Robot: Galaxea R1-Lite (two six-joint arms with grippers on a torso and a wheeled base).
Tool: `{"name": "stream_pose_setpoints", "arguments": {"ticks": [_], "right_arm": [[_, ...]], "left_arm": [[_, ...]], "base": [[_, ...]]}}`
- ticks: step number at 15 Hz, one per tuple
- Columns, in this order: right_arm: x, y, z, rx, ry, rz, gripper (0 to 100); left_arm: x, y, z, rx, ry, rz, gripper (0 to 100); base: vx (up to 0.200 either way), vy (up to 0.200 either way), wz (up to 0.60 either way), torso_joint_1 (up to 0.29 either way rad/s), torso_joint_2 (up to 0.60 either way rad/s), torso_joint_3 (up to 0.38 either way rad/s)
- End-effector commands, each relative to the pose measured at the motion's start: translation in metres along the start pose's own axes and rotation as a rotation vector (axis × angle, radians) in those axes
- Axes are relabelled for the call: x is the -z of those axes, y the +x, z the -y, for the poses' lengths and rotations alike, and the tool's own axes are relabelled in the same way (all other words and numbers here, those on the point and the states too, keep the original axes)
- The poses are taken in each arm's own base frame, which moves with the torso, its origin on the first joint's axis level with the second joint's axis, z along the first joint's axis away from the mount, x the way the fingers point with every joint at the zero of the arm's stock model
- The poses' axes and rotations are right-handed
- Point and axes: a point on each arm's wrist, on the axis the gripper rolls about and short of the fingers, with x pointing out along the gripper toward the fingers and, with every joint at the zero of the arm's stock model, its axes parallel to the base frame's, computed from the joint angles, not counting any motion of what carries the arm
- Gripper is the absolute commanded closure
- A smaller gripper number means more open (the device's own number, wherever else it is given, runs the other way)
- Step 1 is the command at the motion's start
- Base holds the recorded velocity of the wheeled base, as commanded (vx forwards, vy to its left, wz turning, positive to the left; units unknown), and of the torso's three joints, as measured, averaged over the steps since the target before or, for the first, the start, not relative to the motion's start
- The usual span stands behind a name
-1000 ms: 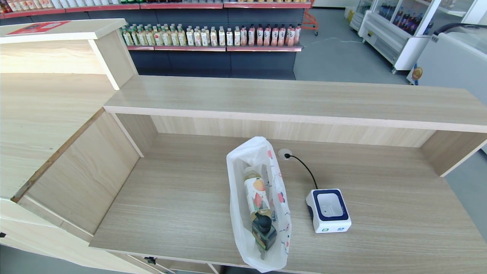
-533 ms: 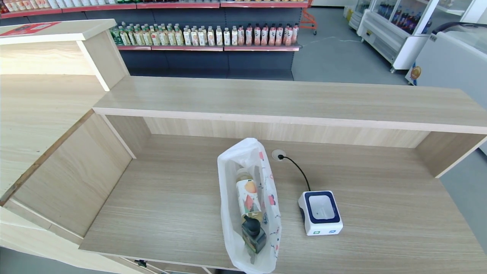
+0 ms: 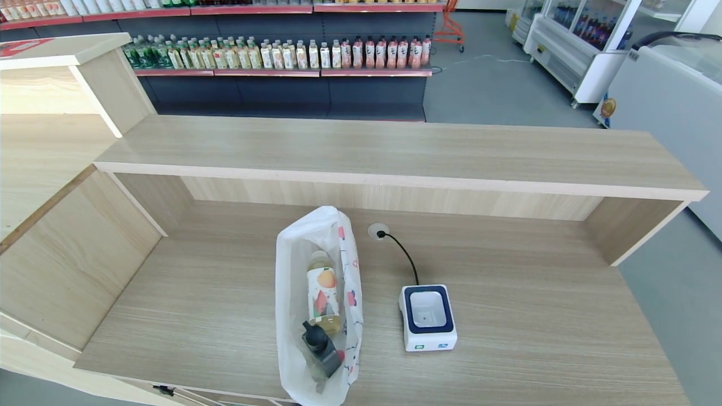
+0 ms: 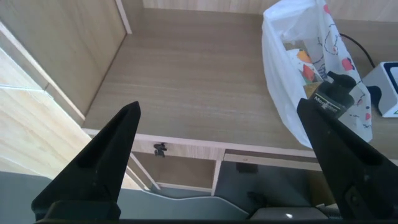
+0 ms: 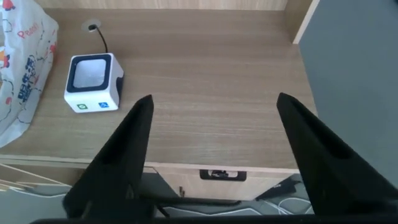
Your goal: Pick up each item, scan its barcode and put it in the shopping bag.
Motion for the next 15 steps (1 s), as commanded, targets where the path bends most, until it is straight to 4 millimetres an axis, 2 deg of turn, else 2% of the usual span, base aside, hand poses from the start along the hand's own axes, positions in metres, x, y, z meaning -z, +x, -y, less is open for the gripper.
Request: {"name": "stream_pose_setpoints", "arguments": {"ticks": [1,4,5,15], "right_arm": [[0.0,0.0002,0.0,0.003,0.011,-0.003,100],[0.0,0.0002,0.0001,0.006,0.028,-0.003,100],[0.0,0.0002,0.0001,0.006,0.028,-0.003,100],[0.0,0.0002,0.0001,0.006,0.028,-0.003,100]], "left_arm": [[0.0002,0.0,0.0,0.0,0.0,-0.001,0],[0.0002,0.0,0.0,0.0,-0.003,-0.001,0],[0.0002,0.0,0.0,0.001,-0.003,-0.001,0],[0.0002,0.0,0.0,0.0,-0.002,-0.001,0]], "base": [[0.0,0.0,0.0,0.0,0.0,0.0],[0.0,0.0,0.0,0.0,0.0,0.0],[0.2,0.0,0.0,0.007,0.0,-0.002],[0.0,0.0,0.0,0.0,0.0,0.0]]}}
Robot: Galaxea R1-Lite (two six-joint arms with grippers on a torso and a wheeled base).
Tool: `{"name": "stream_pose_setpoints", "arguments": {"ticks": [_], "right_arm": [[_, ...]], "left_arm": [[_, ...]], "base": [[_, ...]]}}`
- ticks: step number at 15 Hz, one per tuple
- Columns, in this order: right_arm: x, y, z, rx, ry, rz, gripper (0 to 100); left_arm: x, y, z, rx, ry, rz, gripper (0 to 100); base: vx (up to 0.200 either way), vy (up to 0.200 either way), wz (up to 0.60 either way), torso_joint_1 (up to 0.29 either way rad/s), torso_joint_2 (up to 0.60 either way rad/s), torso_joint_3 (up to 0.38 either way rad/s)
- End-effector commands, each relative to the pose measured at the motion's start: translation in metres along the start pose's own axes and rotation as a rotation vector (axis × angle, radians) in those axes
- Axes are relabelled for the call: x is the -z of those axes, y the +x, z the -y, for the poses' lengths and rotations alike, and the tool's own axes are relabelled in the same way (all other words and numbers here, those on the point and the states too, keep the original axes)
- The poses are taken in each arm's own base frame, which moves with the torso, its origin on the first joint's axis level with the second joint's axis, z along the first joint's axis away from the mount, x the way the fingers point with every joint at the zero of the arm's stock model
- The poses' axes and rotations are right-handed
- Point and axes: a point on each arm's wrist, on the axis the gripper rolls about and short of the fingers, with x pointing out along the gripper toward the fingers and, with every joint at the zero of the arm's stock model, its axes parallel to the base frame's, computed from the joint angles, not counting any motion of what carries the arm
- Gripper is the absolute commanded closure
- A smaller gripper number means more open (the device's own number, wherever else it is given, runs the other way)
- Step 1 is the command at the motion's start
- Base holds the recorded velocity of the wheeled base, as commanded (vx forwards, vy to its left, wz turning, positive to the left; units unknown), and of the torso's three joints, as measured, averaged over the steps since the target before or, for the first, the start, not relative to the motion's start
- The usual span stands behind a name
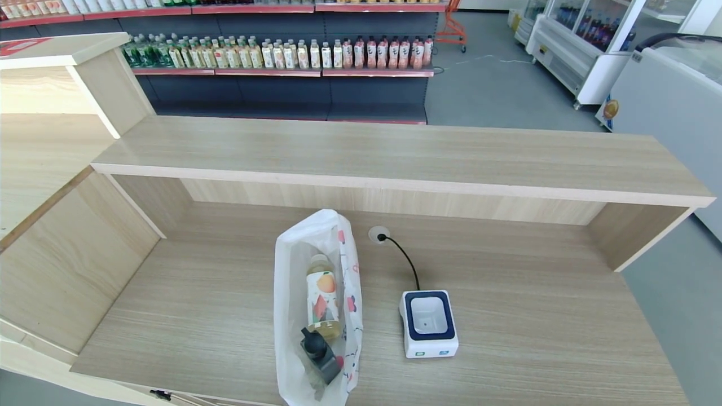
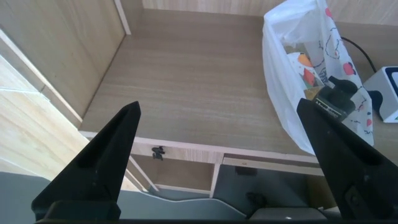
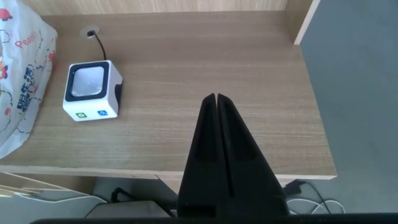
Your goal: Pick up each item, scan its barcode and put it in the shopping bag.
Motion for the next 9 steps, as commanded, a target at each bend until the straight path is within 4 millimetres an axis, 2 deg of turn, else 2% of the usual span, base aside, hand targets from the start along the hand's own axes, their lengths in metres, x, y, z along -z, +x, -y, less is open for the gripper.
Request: {"name": "stream_pose_setpoints", "arguments": {"ticks": [1,9], "right_arm": [[0.0,0.0002,0.0,0.0,0.0,-0.002,100],[0.0,0.0002,0.0,0.0,0.0,-0.002,100]], "left_arm": [[0.0,0.0,0.0,0.0,0.0,0.0,0],[0.0,0.0,0.0,0.0,0.0,0.0,0]], "base": [[0.0,0.0,0.0,0.0,0.0,0.0],[0.0,0.0,0.0,0.0,0.0,0.0]]}}
